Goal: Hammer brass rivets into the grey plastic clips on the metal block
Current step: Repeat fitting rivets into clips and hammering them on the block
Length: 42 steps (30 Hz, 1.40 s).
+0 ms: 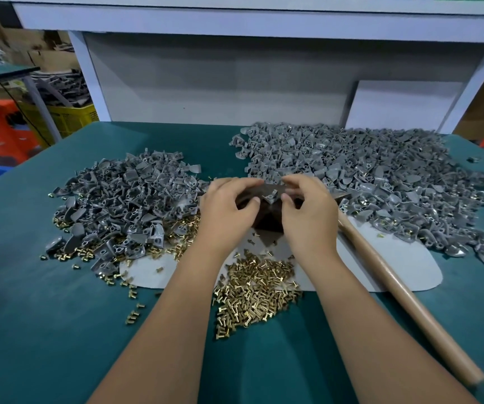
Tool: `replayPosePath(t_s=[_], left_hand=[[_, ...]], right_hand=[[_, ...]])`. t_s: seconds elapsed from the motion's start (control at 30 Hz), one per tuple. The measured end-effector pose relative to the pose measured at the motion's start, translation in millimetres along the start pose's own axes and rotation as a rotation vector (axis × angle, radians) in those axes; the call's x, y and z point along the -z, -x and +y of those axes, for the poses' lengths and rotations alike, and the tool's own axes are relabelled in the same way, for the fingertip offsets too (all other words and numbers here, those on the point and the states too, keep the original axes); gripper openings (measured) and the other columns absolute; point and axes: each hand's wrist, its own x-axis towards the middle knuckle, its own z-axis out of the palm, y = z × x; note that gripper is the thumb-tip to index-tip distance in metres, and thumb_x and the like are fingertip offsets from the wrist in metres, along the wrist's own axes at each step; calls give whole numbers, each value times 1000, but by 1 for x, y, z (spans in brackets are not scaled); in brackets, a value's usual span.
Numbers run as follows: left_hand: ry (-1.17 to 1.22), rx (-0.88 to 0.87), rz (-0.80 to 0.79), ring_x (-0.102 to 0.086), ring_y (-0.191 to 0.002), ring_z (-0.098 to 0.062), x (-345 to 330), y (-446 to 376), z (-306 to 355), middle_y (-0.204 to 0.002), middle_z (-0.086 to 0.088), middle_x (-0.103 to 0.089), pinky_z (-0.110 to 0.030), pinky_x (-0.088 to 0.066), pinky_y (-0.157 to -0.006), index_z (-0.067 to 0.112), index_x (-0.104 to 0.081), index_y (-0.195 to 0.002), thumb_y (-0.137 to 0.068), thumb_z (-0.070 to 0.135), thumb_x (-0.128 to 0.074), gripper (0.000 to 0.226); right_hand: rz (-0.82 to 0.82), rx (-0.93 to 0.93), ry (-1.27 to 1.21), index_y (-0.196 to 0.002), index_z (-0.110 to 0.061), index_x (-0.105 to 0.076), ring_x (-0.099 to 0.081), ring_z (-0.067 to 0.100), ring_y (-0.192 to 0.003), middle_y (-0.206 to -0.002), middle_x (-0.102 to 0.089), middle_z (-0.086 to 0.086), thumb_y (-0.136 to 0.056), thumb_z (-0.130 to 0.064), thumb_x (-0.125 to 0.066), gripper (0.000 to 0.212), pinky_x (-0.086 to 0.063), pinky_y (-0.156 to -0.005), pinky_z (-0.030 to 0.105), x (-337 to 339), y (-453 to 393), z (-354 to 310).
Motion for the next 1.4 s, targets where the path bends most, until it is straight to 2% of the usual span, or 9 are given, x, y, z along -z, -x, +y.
replayPosePath(t_s=[0.13,0.27,0.4,0.5,0.6,0.8,1.03,1.23,1.4], left_hand=[[-17,-18,10,-46,-120,-12,-5,1,2,-95,38,-47,-48,-36,-108,32,-71,-112,-86,15,-67,32],[-8,-11,18,-50,-115,-16,-7,-2,0,-93,22,-63,-46,-42,-103,28,-74,-108,-85,13,-69,28],[147,70,48,-61,-106,-12,-6,-4,-4,-96,11,-71,-39,-52,-94,29,-74,-103,-89,13,-64,23],[195,103,114,-62,-96,2,-4,-6,-6,-95,16,-70,-28,-52,-88,32,-71,-95,-90,5,-57,31],[199,123,87,-63,-101,-8,-3,-8,-11,-103,6,-70,-35,-51,-96,23,-70,-106,-92,-3,-51,35],[112,96,-8,-48,-129,-16,-6,-13,-20,-127,1,-61,-42,-40,-110,26,-63,-127,-98,6,-50,38],[169,75,-126,-47,-133,-12,-6,-13,-20,-130,3,-62,-39,-34,-116,22,-63,-130,-99,-3,-41,46],[290,180,-90,-54,-124,-15,-5,-13,-18,-128,1,-63,-42,-41,-110,20,-57,-134,-102,5,-43,38],[-15,138,-30,-27,-143,-20,-10,-8,-13,-148,-3,-41,-50,-24,-119,37,-56,-135,-97,18,-53,43]], right_hand=[[18,26,61,-109,-25,-66,-61,17,-91,-92,-68,-10,-85,-5,-55,33,-49,-87,44,2,3,-2],[-165,28,45,-122,-30,-62,-57,21,-110,-111,-68,-4,-83,-4,-49,49,-43,-98,43,-2,2,-4],[-95,123,120,-120,-26,-64,-55,17,-109,-114,-65,-3,-82,-2,-51,47,-42,-99,38,2,2,-6],[-70,467,343,-94,-13,-69,-59,20,-82,-89,-67,2,-79,-2,-51,26,-49,-72,34,12,3,-16],[-260,640,527,-76,-11,-64,-51,21,-55,-68,-58,2,-79,-8,-50,14,-31,-46,22,14,13,-35],[-640,469,722,-75,-21,-42,-41,20,-65,-67,-39,-4,-84,-26,-54,17,-31,-54,29,10,18,-42],[-715,336,618,-82,-19,-53,-46,24,-70,-69,-42,-3,-86,-11,-55,9,-33,-56,29,7,14,-37],[-447,389,407,-83,-19,-56,-56,19,-78,-84,-62,-4,-87,-20,-53,5,-41,-59,29,6,13,-25],[-109,222,212,-84,-23,-63,-57,9,-73,-80,-63,-10,-85,-17,-63,6,-49,-64,26,5,2,-8]])
